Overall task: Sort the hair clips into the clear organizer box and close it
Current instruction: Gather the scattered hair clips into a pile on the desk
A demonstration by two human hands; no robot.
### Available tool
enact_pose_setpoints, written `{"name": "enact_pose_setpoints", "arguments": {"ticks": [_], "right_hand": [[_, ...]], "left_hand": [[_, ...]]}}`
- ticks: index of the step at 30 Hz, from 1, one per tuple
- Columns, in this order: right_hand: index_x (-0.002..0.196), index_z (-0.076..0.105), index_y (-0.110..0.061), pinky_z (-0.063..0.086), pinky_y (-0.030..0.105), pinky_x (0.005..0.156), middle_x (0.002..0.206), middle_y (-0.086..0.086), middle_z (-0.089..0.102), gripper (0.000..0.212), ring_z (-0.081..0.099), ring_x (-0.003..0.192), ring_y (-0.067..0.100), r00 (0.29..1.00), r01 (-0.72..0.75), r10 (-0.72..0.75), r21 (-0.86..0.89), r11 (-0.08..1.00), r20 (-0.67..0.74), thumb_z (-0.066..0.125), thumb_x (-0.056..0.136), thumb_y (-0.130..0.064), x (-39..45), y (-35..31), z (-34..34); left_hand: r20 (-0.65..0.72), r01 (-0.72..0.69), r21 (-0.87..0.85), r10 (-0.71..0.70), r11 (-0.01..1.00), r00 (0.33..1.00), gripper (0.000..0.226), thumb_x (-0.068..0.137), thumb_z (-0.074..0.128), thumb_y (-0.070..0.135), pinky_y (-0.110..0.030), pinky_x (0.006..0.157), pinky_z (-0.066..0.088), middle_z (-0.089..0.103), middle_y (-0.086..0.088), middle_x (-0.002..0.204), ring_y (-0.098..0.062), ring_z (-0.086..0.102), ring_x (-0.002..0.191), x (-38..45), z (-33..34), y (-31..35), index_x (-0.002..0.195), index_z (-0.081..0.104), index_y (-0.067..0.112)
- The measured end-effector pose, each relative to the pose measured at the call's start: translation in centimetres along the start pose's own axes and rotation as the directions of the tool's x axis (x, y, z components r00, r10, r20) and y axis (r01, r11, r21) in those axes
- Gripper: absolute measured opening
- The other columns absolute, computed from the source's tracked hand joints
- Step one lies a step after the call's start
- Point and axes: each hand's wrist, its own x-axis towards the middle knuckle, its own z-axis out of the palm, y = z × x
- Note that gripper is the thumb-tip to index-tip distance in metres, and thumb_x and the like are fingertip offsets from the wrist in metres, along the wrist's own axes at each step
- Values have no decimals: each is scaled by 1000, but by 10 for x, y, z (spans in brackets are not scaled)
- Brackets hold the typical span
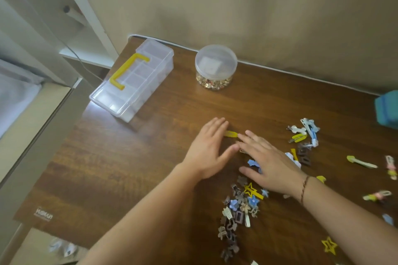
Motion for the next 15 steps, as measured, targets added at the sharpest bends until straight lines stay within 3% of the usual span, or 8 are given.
{"name": "enact_pose_setpoints", "arguments": {"ticks": [4, 8, 15], "right_hand": [[153, 18, -35, -7, 21, 116, 160, -19, 2, 68, -15, 144, -4, 999, 25, -24, -8, 1000, 43, 35, 93, -64, -37, 2, 6], [152, 19, -34, 0, 30, 121, 160, -18, 1, 69, -17, 145, -2, 998, 39, -38, -8, 999, 53, 25, 94, -70, -74, -3, 19], [152, 24, -33, 4, 31, 119, 161, -14, 10, 64, -5, 149, 4, 998, 54, -53, 62, 997, -23, 33, 97, -63, -113, -12, 43]], "left_hand": [[38, -20, -84, 24, 996, 999, 85, 94, 24, 70, -38, 124, 16, 33, -7, 160, -18, 17, 152, -28, 17, 30, 153, 35, 10], [123, -18, -122, 34, 992, 992, 81, 95, 29, 69, -37, 124, 13, 25, 0, 164, -9, 7, 153, -58, 32, 53, 156, 29, 15], [212, -27, -171, 63, 985, 975, 79, 95, 30, 70, -38, 124, 13, 12, 10, 166, -1, -2, 152, -95, 47, 76, 157, 24, 21]]}}
